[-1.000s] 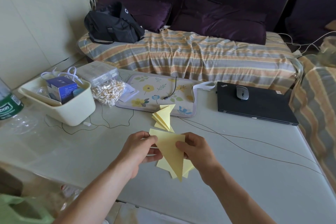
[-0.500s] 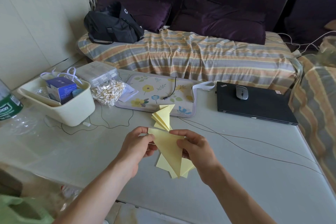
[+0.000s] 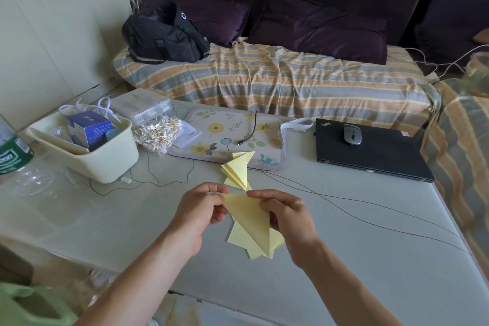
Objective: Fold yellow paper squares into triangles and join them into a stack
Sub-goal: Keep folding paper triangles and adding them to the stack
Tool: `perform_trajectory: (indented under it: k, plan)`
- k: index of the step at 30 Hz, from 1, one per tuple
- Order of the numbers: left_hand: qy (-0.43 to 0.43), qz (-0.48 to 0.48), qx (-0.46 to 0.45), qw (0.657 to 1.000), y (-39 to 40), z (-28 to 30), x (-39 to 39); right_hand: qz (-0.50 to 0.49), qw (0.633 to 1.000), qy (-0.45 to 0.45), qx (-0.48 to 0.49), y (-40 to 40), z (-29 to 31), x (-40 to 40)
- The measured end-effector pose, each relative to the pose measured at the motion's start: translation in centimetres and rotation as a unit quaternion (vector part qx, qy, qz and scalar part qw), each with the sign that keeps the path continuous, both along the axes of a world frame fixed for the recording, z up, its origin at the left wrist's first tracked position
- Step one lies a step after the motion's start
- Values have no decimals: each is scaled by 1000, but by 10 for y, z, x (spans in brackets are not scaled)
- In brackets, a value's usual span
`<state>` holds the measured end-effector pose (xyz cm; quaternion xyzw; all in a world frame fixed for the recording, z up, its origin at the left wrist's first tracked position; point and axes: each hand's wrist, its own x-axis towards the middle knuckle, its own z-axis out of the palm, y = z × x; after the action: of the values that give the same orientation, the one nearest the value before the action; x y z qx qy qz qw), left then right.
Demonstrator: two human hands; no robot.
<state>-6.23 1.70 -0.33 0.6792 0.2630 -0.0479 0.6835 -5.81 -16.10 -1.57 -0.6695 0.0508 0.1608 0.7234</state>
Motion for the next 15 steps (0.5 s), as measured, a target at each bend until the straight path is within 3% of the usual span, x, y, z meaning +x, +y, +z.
perform_trajectory:
  k: [8, 15]
  plan:
    - [30, 1, -110, 993, -4, 4, -1, -14, 998, -39, -53, 1, 0, -1]
    - [48, -28, -88, 995, -3, -4, -1, 8, 994, -73, -81, 1, 2, -3]
